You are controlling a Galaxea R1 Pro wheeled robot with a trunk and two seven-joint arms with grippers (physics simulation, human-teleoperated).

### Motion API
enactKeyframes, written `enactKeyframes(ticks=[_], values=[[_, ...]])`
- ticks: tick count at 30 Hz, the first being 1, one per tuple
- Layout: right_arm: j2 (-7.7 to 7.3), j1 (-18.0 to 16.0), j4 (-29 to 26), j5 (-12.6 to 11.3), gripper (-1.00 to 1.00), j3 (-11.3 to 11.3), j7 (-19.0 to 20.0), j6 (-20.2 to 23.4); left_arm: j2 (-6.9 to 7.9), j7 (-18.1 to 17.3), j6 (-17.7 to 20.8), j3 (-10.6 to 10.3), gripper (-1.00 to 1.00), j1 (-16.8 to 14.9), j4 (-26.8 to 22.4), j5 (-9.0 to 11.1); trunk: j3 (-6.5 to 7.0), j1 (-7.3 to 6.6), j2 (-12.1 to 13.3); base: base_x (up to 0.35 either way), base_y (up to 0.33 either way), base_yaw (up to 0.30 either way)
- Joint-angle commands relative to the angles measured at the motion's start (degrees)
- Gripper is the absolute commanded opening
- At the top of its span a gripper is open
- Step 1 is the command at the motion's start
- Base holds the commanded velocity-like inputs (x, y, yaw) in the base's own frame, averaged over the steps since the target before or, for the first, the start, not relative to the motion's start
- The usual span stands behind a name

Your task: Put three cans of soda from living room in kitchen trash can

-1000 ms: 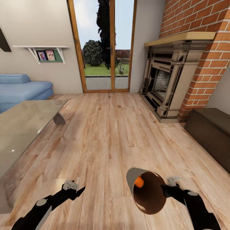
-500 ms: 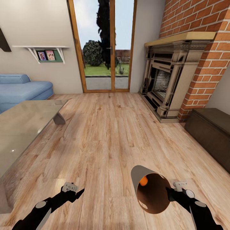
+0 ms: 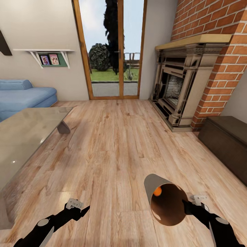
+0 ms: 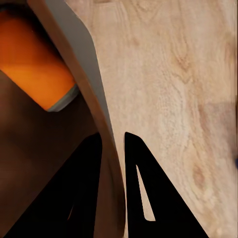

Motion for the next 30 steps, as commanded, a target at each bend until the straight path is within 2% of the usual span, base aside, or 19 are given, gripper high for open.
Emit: enactKeyframes(ticks=[1,4,5,9,12,14,20,30], values=[[-0.27,0.0,-0.2,-1.4,-1.00,-0.4,0.5,0.1,0.00,0.0,0.0,0.0,1.00,0.0,0.0,0.0,0.19,-0.22,0.4,0.000,0.000,0.000],[-1.12,0.0,-0.3,-2.0,-1.00,-0.8,1.1,0.1,0.00,0.0,0.1,0.0,1.00,0.0,0.0,0.0,0.73,-0.88,1.6,0.000,0.000,0.000],[-1.85,0.0,-0.3,-2.3,-1.00,-1.1,2.0,0.1,0.00,0.1,0.1,0.0,1.00,0.0,0.0,0.0,0.91,-1.10,2.0,0.000,0.000,0.000],[-2.49,0.0,-0.4,-2.5,-1.00,-1.8,2.7,0.1,0.00,0.1,0.0,-0.1,1.00,0.0,0.0,0.0,1.62,-1.98,3.6,0.000,0.000,0.000],[-2.64,0.0,-0.7,-2.6,-1.00,-3.4,2.9,0.1,-0.02,0.1,0.0,-0.1,1.00,0.0,0.0,0.0,2.16,-2.64,4.8,0.000,0.000,0.000],[-2.82,0.0,-0.9,-2.6,-1.00,-5.3,3.2,0.1,-0.07,0.1,0.0,-0.1,1.00,0.0,0.0,0.0,2.52,-3.08,5.6,0.000,0.000,-0.032],[-2.91,0.0,-1.1,-2.6,-1.00,-6.2,3.3,0.1,-0.09,0.1,-0.2,-0.1,1.00,0.0,0.1,0.0,3.60,-4.40,8.0,0.000,0.000,-0.177],[-2.97,0.0,-1.1,-2.7,-1.00,-6.4,3.4,0.2,-0.09,0.0,-0.2,-0.1,1.00,0.0,0.1,-0.1,3.60,-4.40,8.0,0.000,0.000,-0.246]])
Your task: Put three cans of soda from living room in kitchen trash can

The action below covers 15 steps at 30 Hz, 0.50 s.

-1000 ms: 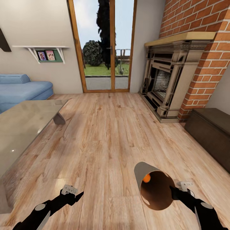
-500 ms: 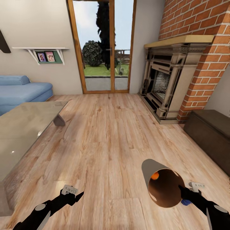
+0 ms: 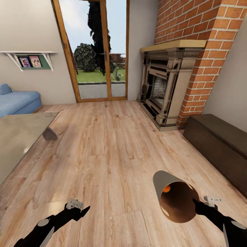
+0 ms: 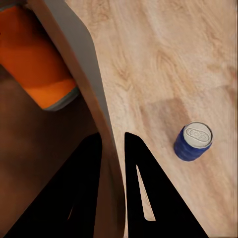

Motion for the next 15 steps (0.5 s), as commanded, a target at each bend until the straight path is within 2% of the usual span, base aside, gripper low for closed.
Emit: enactKeyframes(ticks=[1,8,11,15], values=[[0.00,0.0,-0.1,-0.7,-1.00,0.0,0.5,0.1,0.00,0.0,0.0,0.0,1.00,0.0,0.0,0.0,0.01,0.00,0.0,0.000,0.000,-0.250],[0.00,0.0,-0.1,-0.7,-1.00,-0.1,1.7,0.1,0.00,0.0,0.0,0.0,1.00,0.0,0.0,0.0,1.26,-1.54,2.8,0.000,0.000,-0.251],[-0.03,0.0,-0.1,-0.7,-1.00,-1.6,2.0,0.0,-0.18,0.0,0.0,0.0,1.00,0.0,0.1,0.0,1.80,-2.20,4.0,0.000,0.000,-0.251],[-0.03,0.0,-0.1,-0.7,-1.00,-2.1,2.0,0.0,-0.25,0.0,0.0,0.0,1.00,0.0,0.2,0.0,2.52,-3.08,5.6,0.000,0.000,-0.251]])
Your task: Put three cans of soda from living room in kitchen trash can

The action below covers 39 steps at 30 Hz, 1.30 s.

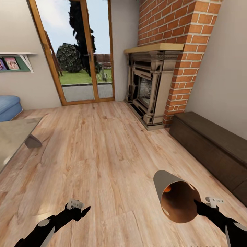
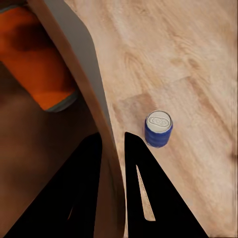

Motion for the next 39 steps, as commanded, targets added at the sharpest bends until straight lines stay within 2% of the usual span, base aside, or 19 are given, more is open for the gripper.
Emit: enactKeyframes(ticks=[1,21,26,32,39], values=[[-0.01,0.0,-0.1,-0.7,-1.00,0.0,0.2,0.1,-0.01,0.0,0.0,0.0,1.00,0.0,0.0,0.0,0.19,-0.23,0.4,0.000,0.000,-0.251],[-0.41,0.0,-0.6,-0.7,-1.00,-0.3,0.6,0.1,-0.91,0.0,-1.1,-0.1,1.00,0.0,0.1,-0.1,3.78,-4.62,8.4,0.000,0.000,-0.251],[-0.48,0.0,-0.7,-0.7,-1.00,-0.3,0.6,0.1,-0.97,0.0,-1.6,-0.1,1.00,0.0,1.5,-0.1,4.68,-5.72,10.4,0.000,0.000,-0.251],[-0.51,0.0,-0.7,-0.7,-1.00,-0.3,0.6,0.1,-0.99,2.0,-2.0,-0.1,1.00,0.0,3.6,-0.1,5.76,-7.04,12.8,0.000,0.000,-0.251],[-0.53,0.0,-0.8,-0.7,-1.00,-0.3,0.6,0.1,-0.99,2.6,-2.0,-0.1,1.00,0.0,3.9,-0.1,7.01,-8.58,15.7,0.000,0.000,-0.251]])
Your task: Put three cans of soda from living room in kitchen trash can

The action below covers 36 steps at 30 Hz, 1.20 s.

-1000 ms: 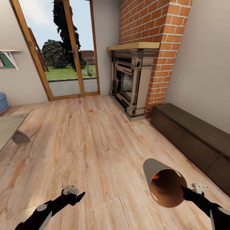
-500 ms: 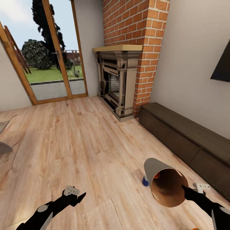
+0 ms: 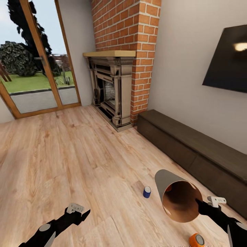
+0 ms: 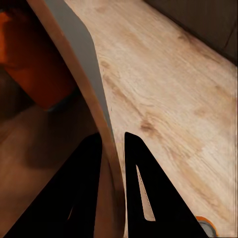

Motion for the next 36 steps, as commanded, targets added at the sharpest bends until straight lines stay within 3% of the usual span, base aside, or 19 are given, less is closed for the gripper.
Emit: enactKeyframes(ticks=[1,9,23,36], values=[[-0.01,0.0,-0.1,-0.7,-1.00,0.0,0.2,0.1,0.00,0.0,0.0,0.0,1.00,0.0,0.0,0.0,0.19,-0.23,0.4,0.000,0.000,-0.251],[-0.03,0.0,-0.1,-0.7,-1.00,0.0,0.2,0.1,0.00,0.1,0.0,0.0,1.00,0.0,0.0,0.0,1.63,-1.99,3.6,0.000,0.000,-0.251],[0.12,0.0,-0.1,-0.7,-1.00,0.0,0.1,0.1,0.00,0.1,-0.7,0.0,1.00,0.0,0.0,0.0,1.63,-1.99,3.6,0.023,0.011,-0.086],[0.12,0.0,0.0,-0.7,-1.00,0.0,0.1,0.1,0.00,0.1,-0.8,0.0,1.00,0.0,0.0,0.0,1.89,-1.99,3.6,0.234,0.041,-0.198]])
